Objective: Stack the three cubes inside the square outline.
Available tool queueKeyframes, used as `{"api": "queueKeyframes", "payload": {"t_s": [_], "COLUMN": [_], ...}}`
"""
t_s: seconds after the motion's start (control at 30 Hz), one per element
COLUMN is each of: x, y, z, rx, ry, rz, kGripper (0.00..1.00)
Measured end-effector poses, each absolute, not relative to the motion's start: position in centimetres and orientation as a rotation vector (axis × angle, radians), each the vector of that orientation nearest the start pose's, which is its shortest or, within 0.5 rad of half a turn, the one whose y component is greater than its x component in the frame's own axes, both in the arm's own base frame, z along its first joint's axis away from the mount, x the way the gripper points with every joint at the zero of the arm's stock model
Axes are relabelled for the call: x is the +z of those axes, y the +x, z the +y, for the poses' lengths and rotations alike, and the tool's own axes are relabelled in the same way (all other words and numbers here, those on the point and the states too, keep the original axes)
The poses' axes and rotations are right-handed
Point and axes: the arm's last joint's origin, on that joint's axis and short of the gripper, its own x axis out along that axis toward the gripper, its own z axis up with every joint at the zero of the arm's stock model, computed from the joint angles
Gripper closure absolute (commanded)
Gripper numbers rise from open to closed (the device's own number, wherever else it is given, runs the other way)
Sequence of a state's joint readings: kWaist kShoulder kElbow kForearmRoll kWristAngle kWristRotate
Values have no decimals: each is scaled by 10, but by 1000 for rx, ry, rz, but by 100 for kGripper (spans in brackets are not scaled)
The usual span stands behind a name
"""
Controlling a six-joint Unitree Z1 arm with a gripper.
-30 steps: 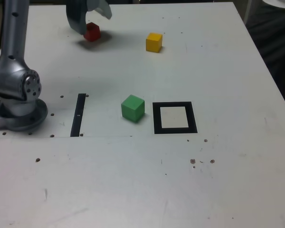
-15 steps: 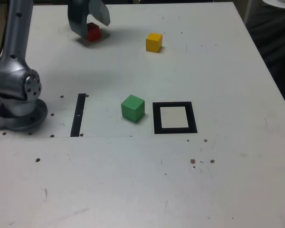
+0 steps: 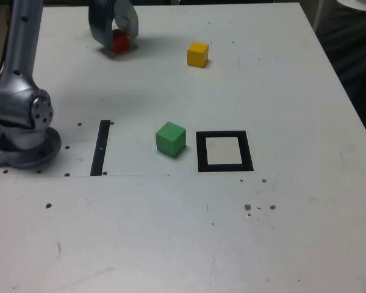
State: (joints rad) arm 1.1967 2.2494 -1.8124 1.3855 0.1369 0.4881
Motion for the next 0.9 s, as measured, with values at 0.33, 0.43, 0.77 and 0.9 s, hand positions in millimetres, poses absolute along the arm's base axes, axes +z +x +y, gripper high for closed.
{"api": "queueKeyframes", "payload": {"t_s": [0.33, 0.43, 0.77, 0.9], "x": [220, 221, 230, 233], "y": [144, 144, 163, 172], "z": [386, 385, 365, 353], "rx": [475, 475, 441, 421], "ry": [-637, -635, -566, -532], "rz": [1774, 1774, 1793, 1798], "kGripper": [72, 72, 72, 72]}}
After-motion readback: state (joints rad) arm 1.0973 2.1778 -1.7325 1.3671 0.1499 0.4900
